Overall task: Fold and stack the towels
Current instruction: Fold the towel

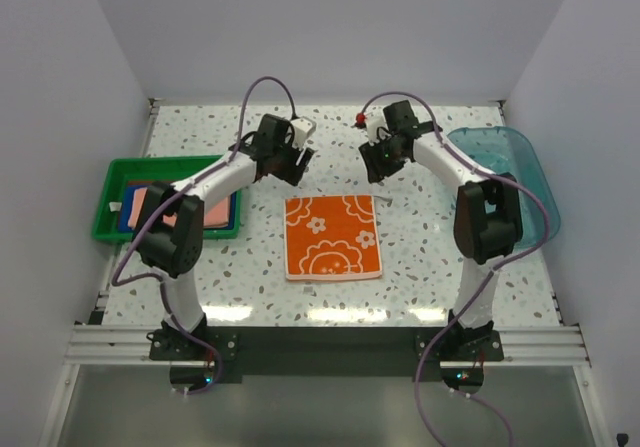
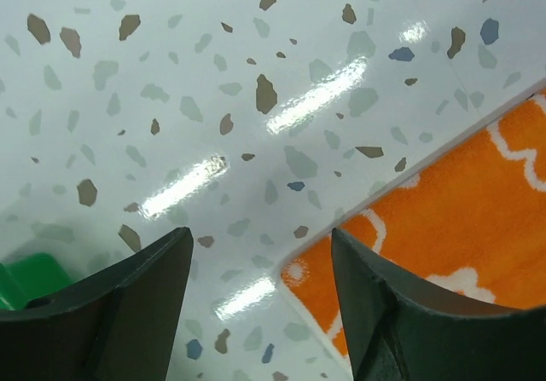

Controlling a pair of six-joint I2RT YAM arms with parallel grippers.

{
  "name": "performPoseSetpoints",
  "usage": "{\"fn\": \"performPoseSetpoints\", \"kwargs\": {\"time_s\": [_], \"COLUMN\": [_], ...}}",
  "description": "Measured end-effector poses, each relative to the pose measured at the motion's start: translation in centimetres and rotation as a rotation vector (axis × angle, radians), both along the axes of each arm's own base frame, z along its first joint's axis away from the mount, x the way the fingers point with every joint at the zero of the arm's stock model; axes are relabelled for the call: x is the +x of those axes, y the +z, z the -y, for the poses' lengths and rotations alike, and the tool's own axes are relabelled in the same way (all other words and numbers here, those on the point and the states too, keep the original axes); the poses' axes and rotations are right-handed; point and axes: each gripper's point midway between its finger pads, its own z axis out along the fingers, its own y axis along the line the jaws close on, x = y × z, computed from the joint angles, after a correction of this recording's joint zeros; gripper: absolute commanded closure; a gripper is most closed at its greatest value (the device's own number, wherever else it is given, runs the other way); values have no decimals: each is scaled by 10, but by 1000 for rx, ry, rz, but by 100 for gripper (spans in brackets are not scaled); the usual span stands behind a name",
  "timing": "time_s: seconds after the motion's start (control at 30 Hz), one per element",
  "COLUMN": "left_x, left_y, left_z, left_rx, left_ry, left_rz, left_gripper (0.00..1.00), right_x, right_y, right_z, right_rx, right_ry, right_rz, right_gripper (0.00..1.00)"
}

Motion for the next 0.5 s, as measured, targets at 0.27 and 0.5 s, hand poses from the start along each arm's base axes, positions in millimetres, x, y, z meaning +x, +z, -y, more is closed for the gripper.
{"fn": "performPoseSetpoints", "kwargs": {"time_s": [0.27, 0.5], "left_x": [1, -17], "left_y": [-37, -62], "left_z": [-7, -5], "left_rx": [89, 88], "left_ry": [-184, -263], "left_rz": [-90, -185], "left_gripper": [32, 34], "right_x": [2, -10], "right_y": [-40, -69], "right_z": [-4, -4], "right_rx": [-14, -24], "right_ry": [157, 220], "right_rz": [-145, -245], "right_gripper": [61, 64]}}
